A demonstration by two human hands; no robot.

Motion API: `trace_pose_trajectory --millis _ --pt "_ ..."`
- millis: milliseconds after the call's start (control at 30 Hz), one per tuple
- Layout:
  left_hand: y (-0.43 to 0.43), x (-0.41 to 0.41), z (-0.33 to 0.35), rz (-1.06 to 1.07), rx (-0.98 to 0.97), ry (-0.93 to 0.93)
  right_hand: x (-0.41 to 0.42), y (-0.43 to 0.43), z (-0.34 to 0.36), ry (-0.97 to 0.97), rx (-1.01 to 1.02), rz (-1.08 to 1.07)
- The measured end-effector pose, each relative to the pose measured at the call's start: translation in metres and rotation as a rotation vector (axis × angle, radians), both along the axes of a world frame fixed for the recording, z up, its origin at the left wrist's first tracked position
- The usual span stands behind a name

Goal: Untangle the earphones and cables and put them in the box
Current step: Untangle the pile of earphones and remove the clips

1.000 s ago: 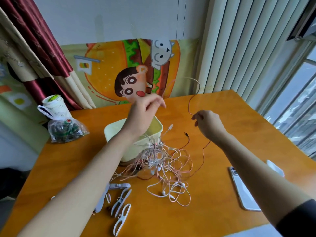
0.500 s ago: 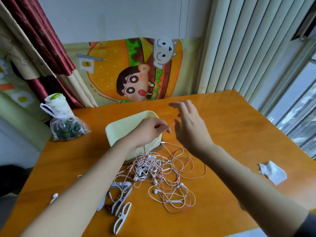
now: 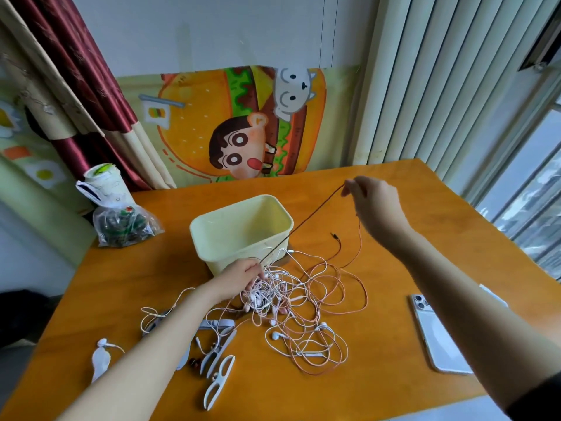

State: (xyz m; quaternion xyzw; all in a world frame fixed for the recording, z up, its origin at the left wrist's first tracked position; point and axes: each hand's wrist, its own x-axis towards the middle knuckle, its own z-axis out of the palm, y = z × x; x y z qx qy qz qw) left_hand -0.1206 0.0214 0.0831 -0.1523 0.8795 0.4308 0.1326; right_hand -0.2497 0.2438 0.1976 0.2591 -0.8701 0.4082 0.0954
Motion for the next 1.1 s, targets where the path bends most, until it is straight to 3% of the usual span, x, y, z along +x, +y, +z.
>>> trace_pose_trajectory --millis 67,133,200,267,333,433,533,600,700,800,867,967,1100 --pt "-0.005 0.004 -0.008 0.008 -0.043 -0.025 -0.007 0.004 0.001 0.017 -0.033 -0.063" --pt "-0.003 0.000 0.007 0.100 -0.011 0.104 -0.012 0.006 -0.003 0.002 0.002 -0.114" --pt "0.010 -0.009 0.052 0.280 0.095 0.493 -0.014 0.007 -0.013 -0.035 0.059 -0.120" --pt "0.025 -0.015 0.111 0.330 0.085 0.926 -0.015 0.005 -0.023 -0.077 0.094 -0.099" --pt "0.028 -0.022 0.140 0.247 0.008 1.070 -0.014 0.001 -0.029 -0.106 0.112 -0.089" --pt "0.019 -0.026 0.120 0.089 -0.037 0.758 -0.017 0.002 -0.032 -0.108 0.145 -0.110" --pt "0.011 -0.025 0.085 0.004 -0.092 0.446 -0.017 0.008 -0.034 -0.058 0.336 -0.160" --pt "0.014 -0.026 0.079 -0.042 -0.114 0.378 -0.008 0.004 -0.030 -0.040 0.427 -0.141" --pt "0.021 -0.032 0.076 -0.086 -0.152 0.318 0.018 -0.016 -0.018 -0.013 0.324 0.064" --pt "0.030 -0.036 0.074 -0.104 -0.139 0.315 0.044 -0.037 -0.017 -0.173 0.295 0.357" --pt "0.031 -0.034 0.075 -0.121 -0.093 0.295 0.047 -0.042 -0.023 -0.277 0.287 0.424" --pt "0.024 -0.024 0.064 -0.102 0.025 0.258 0.035 -0.036 -0.029 -0.287 0.243 0.332" --pt "0.004 -0.005 0.028 0.039 0.063 0.107 0.004 -0.013 -0.032 -0.249 0.080 0.048"
